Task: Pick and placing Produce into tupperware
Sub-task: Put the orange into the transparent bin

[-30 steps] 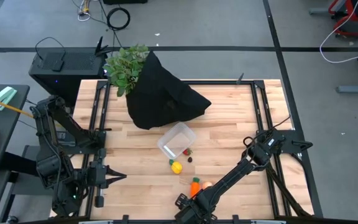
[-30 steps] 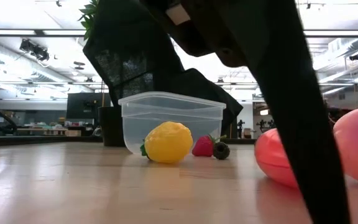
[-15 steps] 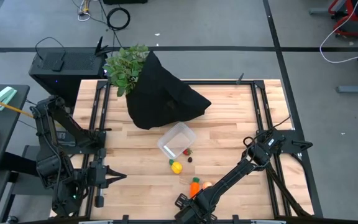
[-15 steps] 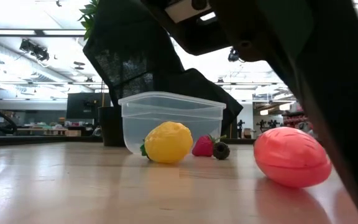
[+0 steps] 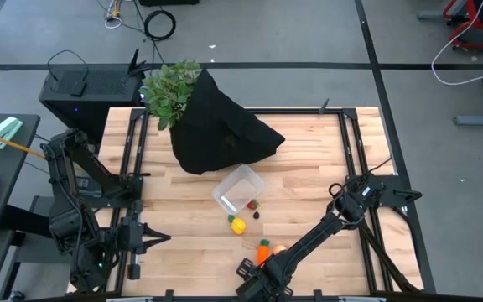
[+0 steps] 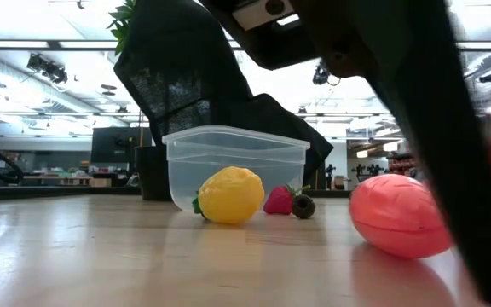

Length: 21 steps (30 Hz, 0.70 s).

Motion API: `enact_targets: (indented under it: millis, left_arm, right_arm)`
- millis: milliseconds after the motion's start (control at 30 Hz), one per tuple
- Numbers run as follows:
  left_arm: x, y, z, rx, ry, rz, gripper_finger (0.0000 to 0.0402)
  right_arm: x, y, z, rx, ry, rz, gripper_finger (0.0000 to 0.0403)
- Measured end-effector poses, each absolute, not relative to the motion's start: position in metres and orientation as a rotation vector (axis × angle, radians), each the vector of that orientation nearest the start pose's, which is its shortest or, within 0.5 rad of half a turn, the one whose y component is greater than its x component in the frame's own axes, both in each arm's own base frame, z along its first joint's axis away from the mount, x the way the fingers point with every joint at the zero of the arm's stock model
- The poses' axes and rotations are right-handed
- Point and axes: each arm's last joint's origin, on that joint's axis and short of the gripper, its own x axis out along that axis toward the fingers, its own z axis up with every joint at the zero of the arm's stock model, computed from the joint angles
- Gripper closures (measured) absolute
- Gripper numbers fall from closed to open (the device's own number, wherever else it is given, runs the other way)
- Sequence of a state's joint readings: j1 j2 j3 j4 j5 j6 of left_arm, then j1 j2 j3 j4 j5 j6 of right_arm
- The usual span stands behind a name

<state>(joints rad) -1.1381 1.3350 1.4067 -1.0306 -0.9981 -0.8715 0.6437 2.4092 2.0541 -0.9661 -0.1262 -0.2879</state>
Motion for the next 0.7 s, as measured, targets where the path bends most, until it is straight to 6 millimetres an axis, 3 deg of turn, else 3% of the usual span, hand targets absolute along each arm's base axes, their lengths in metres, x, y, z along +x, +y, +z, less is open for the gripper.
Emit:
enact_targets:
  millis: [233,367,533,700]
  left_arm:
    - [0.125,-0.213,0.369,-0.014,0.459,0.076,0.0384]
    - [0.125,-0.213,0.369,-0.012,0.46,0.075,0.0375]
    - [0.125,-0.213,0.369,-0.011,0.459,0.075,0.038]
    - [0.125,-0.213,0.369,-0.01,0.46,0.075,0.0391]
  right_arm:
    - [0.388,0.28,0.186,-0.594,1.241,0.791,0.0156]
    - [0.388,0.267,0.216,-0.607,1.179,0.731,0.0154]
    - [0.391,0.24,0.257,-0.608,1.093,0.606,0.0155]
    - [0.4,0.199,0.291,-0.546,1.028,0.406,0.0154]
